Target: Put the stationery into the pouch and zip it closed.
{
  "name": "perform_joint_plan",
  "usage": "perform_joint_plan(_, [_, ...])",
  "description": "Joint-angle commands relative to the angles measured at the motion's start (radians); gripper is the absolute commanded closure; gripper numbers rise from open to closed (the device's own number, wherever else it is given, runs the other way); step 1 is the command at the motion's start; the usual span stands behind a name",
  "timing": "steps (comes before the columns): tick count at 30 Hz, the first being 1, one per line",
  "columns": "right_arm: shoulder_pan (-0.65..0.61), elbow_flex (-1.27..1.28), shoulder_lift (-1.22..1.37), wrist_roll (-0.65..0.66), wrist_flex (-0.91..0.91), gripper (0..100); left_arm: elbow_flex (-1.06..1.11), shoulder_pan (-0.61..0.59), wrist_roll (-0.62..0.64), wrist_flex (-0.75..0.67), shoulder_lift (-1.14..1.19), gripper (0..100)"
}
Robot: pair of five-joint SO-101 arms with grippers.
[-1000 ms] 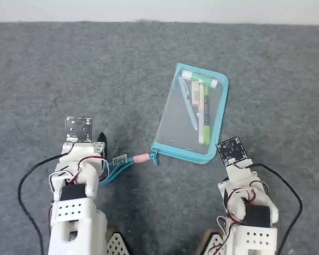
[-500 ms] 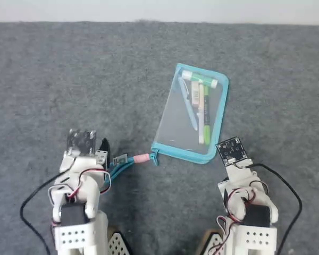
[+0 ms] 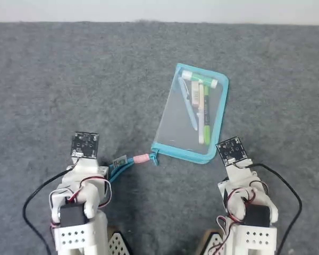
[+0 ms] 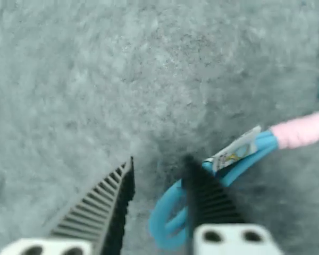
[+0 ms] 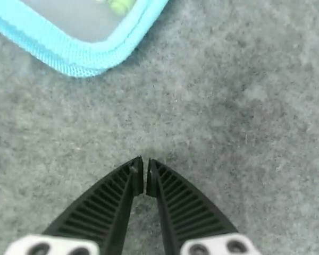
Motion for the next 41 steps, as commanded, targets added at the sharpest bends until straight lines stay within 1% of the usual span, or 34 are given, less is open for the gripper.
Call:
perform_joint_plan(1, [0.008, 0.023, -0.005, 0.014, 0.008, 99.1, -0.008, -0.012, -0.011, 0.003, -0.023, 98])
perform_joint_plan(3, [0.008, 0.023, -0.005, 0.014, 0.008, 99.1, -0.008, -0.015, -0.012, 0.003, -0.023, 99])
perform_joint_plan(7, [0.008, 0.023, -0.005, 0.014, 0.008, 99.1, -0.008, -0.032, -0.011, 0.003, -0.023, 99])
perform_joint_plan(41, [0.008, 0.023, -0.005, 0.014, 0.008, 99.1, -0.008, -0.029, -0.011, 0.003, -0.023, 99])
